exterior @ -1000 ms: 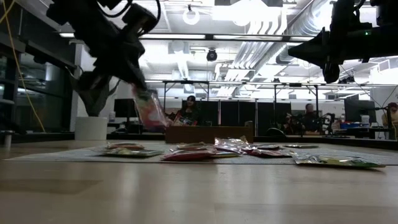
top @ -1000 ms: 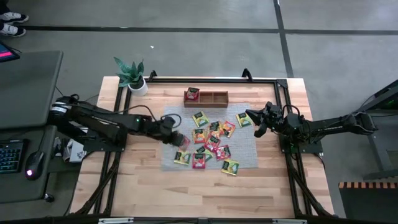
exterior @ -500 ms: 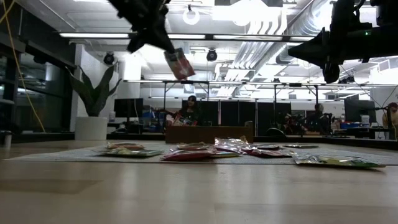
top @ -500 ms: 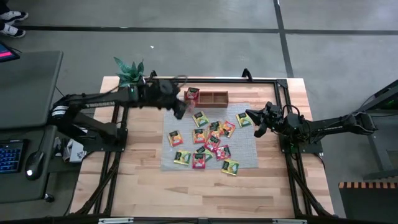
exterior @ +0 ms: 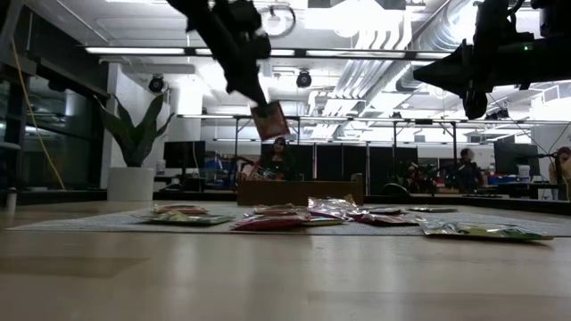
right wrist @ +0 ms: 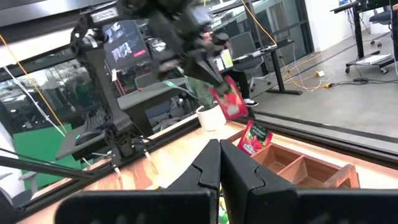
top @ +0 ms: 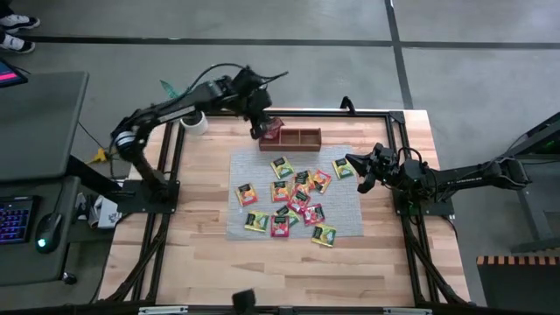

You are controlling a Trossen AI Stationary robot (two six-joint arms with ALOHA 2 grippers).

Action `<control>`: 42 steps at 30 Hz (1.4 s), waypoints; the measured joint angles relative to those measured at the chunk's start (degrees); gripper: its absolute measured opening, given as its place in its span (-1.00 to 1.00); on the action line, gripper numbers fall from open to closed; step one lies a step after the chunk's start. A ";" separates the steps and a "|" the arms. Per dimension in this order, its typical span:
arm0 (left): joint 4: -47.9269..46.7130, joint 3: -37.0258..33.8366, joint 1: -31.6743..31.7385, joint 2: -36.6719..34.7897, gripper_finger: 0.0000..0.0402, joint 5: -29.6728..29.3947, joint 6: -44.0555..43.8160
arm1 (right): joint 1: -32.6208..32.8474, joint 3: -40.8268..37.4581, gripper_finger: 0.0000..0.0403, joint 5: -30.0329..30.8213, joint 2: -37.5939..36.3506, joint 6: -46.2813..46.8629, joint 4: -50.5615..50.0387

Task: Pick & Place Tea
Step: Put the red tea bag into the left section of the wooden organizer

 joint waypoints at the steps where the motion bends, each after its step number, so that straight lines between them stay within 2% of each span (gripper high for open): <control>1: -0.46 0.78 0.42 1.57 -1.00 0.20 1.64 | -0.01 0.00 -1.00 0.01 0.00 0.00 0.00; 6: -3.04 3.38 1.53 7.45 -1.00 0.00 8.21 | 0.01 0.00 -1.00 0.00 -0.01 0.00 0.02; 12: -4.28 3.40 1.42 10.53 -1.00 -1.15 11.54 | 0.00 0.00 -1.00 0.01 -0.01 0.00 0.02; 22: -5.50 3.35 1.44 11.39 -1.00 -5.23 14.17 | -0.01 0.00 -1.00 0.00 -0.01 0.00 0.02; 42: -5.21 3.35 1.42 11.39 -1.00 -4.32 16.44 | 0.00 0.00 -1.00 0.01 -0.01 0.00 0.02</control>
